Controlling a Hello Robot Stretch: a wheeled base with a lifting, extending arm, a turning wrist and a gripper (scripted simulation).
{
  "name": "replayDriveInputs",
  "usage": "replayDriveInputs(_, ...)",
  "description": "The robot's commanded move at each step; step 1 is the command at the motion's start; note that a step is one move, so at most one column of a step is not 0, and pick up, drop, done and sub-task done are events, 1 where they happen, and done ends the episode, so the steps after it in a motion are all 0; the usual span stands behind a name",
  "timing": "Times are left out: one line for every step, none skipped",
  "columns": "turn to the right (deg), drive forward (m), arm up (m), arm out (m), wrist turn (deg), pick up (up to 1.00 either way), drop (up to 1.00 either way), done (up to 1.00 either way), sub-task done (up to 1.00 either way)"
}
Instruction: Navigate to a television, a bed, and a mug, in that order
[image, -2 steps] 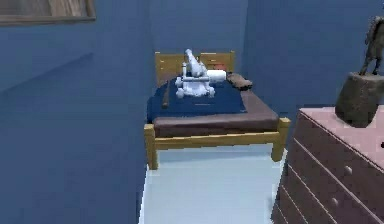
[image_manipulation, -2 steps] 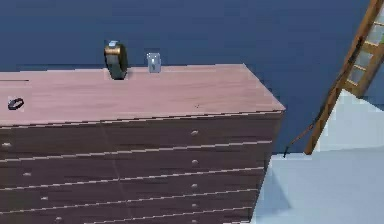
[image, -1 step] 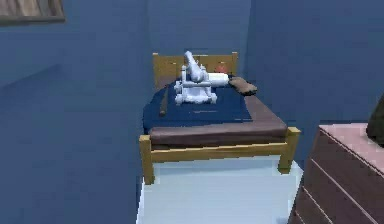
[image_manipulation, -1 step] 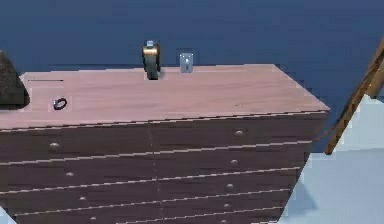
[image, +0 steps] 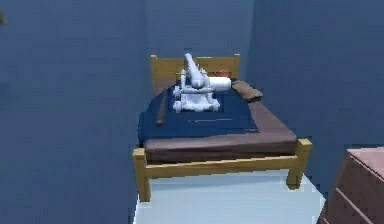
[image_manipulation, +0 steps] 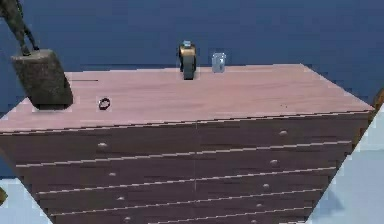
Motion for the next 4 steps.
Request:
replayDriveInputs(24.0, 0.0, 0.0, 0.0, 0.0, 0.0, 0.0, 0.0, 0.0)
replayDriveInputs(0.0, 0.65, 0.0, 0.0, 0.0, 0.0, 0.0, 0.0, 0.0)
replayDriveInputs(-27.0, 0.0, 0.0, 0.0, 0.0, 0.0, 0.0, 0.0, 0.0)
replayDriveInputs(0.0, 0.0, 0.0, 0.0, 0.0, 0.0, 0.0, 0.0, 1.0)
